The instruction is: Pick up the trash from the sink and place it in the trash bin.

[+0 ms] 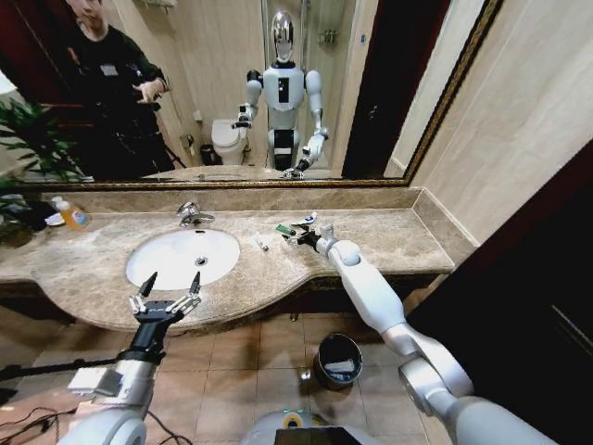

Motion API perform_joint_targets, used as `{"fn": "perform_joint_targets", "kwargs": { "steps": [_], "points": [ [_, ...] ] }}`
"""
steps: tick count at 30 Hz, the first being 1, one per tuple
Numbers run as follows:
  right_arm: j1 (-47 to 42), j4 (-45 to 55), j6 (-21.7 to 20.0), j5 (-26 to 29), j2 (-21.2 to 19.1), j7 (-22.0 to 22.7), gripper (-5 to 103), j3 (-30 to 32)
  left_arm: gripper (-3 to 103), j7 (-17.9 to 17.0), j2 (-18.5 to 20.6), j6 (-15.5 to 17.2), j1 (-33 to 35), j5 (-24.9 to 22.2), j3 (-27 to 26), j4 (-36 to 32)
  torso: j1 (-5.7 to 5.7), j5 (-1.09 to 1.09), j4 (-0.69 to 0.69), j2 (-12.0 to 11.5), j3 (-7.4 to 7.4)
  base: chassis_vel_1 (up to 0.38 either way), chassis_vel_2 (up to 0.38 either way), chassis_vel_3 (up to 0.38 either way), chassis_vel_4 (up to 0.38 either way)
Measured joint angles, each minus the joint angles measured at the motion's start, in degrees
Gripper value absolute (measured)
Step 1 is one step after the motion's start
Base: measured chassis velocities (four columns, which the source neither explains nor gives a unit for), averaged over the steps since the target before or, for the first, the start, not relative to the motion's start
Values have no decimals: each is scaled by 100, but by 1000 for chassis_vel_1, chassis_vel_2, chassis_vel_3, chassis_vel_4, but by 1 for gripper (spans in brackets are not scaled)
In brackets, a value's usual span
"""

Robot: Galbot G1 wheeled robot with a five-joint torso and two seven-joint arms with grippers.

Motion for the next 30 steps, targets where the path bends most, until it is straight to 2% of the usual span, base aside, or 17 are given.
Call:
{"fn": "perform_joint_targets", "kwargs": {
  "steps": [2,4,5,7,10,14,17,30],
  "points": [
    [-9,-9,0,0,25,60,82,0,100,0,0,0,0,0,0,0,0,0,0,0,0,0,0,0,0],
    [-12,-10,0,0,31,66,82,-2,100,0,0,0,0,0,0,0,0,0,0,0,0,0,0,0,0],
    [-14,-16,0,0,56,83,71,-9,100,0,0,0,0,0,0,0,0,0,0,0,0,0,0,0,0],
    [-14,-19,0,-1,66,89,71,-11,100,0,0,0,0,0,0,0,0,0,0,0,0,0,0,0,0],
    [-13,-57,4,-27,132,110,59,-15,100,0,0,0,0,0,0,0,0,0,0,0,0,0,0,0,0],
    [-16,-67,14,-54,164,112,54,-16,100,0,0,0,0,0,0,0,0,0,0,0,0,0,0,0,0],
    [-23,-92,25,-71,203,143,39,-4,100,0,0,0,0,0,0,0,0,0,0,0,0,0,0,0,0],
    [-43,-103,33,-87,170,165,36,6,100,0,0,0,0,0,0,0,0,0,0,0,0,0,0,0,0]
  ]
}}
